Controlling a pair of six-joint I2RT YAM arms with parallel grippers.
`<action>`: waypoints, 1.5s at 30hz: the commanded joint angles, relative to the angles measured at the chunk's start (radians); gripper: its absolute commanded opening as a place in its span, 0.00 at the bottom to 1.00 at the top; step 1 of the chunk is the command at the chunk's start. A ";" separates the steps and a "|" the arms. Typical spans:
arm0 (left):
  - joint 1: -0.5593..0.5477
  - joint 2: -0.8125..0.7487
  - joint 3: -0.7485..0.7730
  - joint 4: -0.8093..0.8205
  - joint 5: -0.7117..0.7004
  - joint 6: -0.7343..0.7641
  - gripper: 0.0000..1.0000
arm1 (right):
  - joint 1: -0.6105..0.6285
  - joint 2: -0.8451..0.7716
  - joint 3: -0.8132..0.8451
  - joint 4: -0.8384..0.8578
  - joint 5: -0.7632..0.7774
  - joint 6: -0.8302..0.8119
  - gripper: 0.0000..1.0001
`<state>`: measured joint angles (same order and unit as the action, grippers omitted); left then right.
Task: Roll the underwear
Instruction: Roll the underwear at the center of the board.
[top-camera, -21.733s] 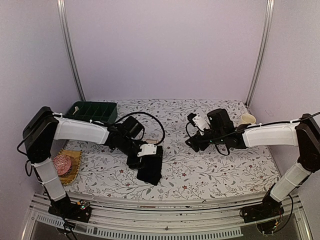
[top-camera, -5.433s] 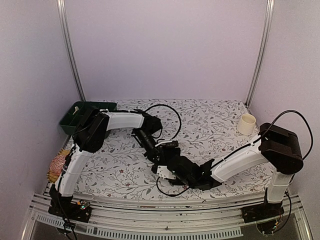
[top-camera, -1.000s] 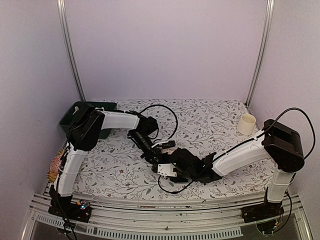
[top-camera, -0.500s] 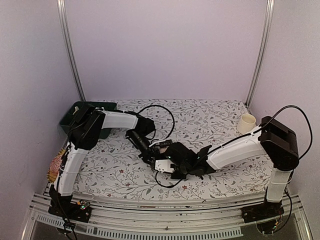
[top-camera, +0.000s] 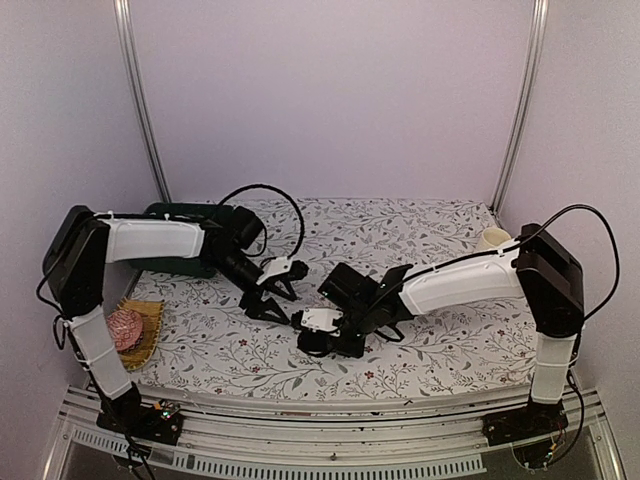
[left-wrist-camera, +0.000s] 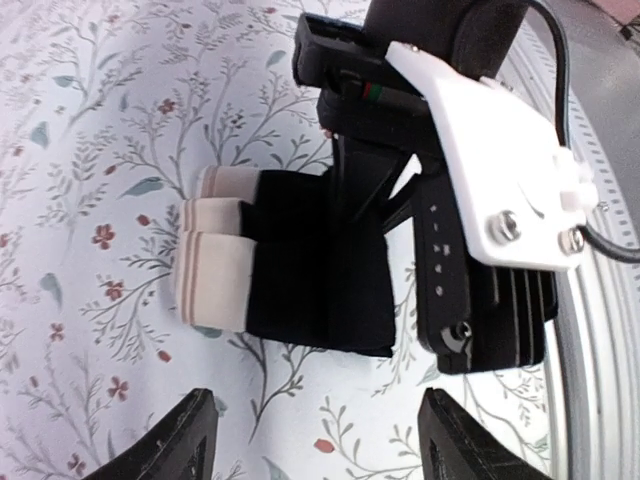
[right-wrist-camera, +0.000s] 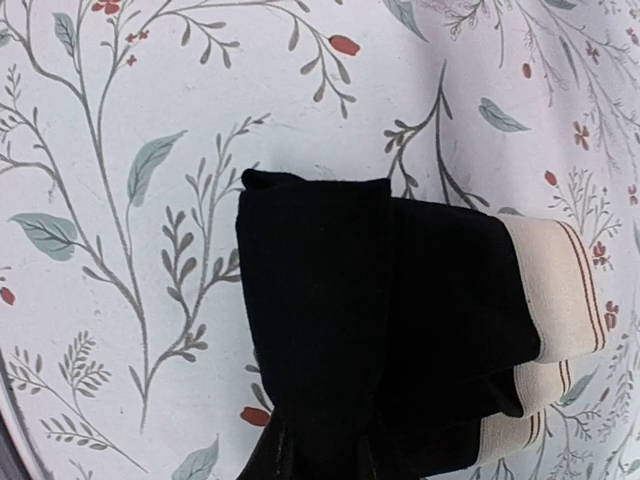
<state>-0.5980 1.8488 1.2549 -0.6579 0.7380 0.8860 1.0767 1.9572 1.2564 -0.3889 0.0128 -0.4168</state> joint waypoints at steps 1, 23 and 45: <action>0.020 -0.129 -0.202 0.323 -0.086 0.022 0.71 | -0.038 0.097 0.079 -0.209 -0.230 0.092 0.03; -0.255 -0.238 -0.617 0.894 -0.474 0.192 0.67 | -0.235 0.285 0.258 -0.330 -0.628 0.201 0.04; -0.350 -0.053 -0.502 0.861 -0.610 0.141 0.34 | -0.261 0.283 0.220 -0.287 -0.623 0.210 0.04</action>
<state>-0.9352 1.7641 0.7120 0.3061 0.1387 1.0527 0.8234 2.1929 1.5169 -0.6228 -0.6899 -0.2050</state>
